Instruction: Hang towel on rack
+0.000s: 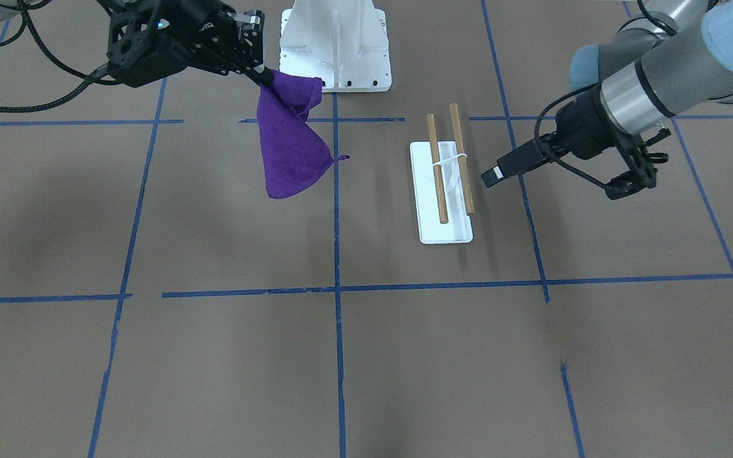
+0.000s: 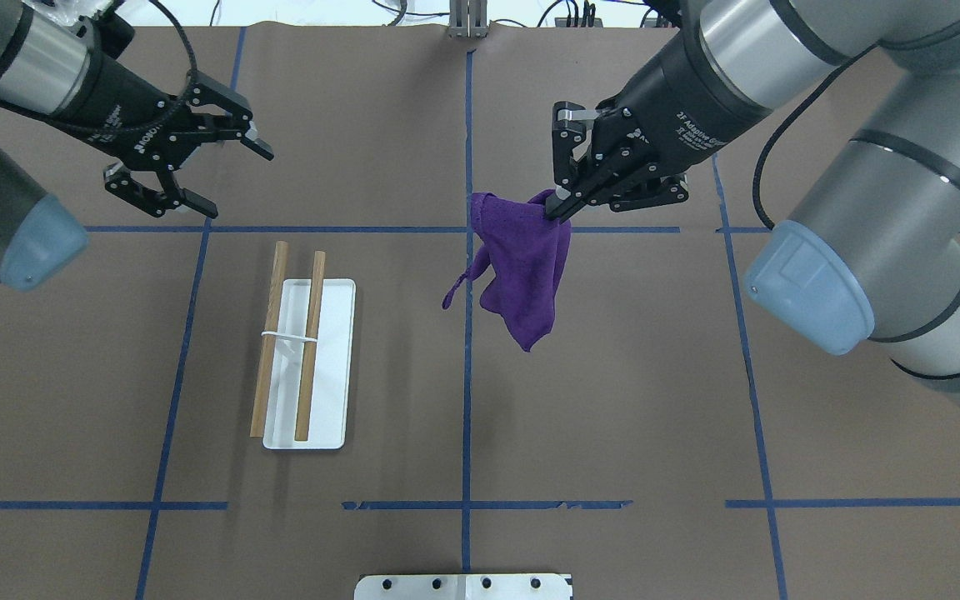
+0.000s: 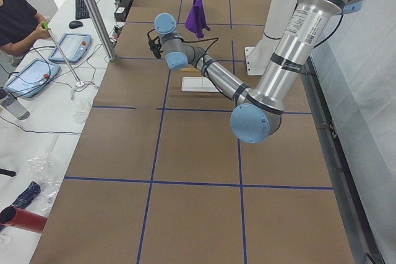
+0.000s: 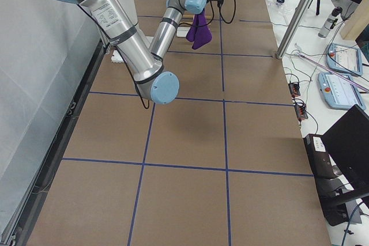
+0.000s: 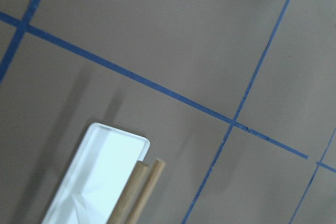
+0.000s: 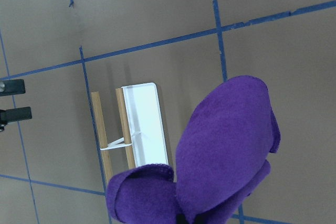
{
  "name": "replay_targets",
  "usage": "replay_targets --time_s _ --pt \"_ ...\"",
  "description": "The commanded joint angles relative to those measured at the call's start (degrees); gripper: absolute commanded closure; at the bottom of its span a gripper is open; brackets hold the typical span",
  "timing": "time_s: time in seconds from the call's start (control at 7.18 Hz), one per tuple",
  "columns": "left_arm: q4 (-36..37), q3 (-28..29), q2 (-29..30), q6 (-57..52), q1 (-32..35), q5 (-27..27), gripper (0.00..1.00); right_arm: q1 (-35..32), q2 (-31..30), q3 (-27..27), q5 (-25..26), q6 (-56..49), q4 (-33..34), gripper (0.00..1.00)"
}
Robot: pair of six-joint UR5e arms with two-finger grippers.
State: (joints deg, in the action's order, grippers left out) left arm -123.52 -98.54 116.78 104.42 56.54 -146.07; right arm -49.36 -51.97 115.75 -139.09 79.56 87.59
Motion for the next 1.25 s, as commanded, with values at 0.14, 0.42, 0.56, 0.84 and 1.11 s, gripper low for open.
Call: replay_targets --time_s 0.14,0.42,0.56,0.84,1.11 --pt "-1.9 0.45 6.06 14.36 -7.12 4.35 0.09 2.25 3.44 -1.75 6.46 0.6 -2.69 1.0" --pt "-1.81 1.76 9.41 19.92 -10.12 7.37 0.09 2.86 5.47 -2.81 8.47 2.0 -3.74 1.0" --pt "-2.25 2.21 10.3 21.16 -11.35 9.38 0.09 3.12 5.57 -2.9 9.09 3.05 -4.88 1.0" --pt "-2.43 3.0 11.27 21.35 -12.23 10.54 0.09 3.48 6.09 -2.99 9.27 3.15 -5.06 1.0" --pt "-3.56 4.05 11.98 22.31 -12.33 11.07 0.09 3.57 6.79 -2.99 9.27 3.23 -5.06 1.0"
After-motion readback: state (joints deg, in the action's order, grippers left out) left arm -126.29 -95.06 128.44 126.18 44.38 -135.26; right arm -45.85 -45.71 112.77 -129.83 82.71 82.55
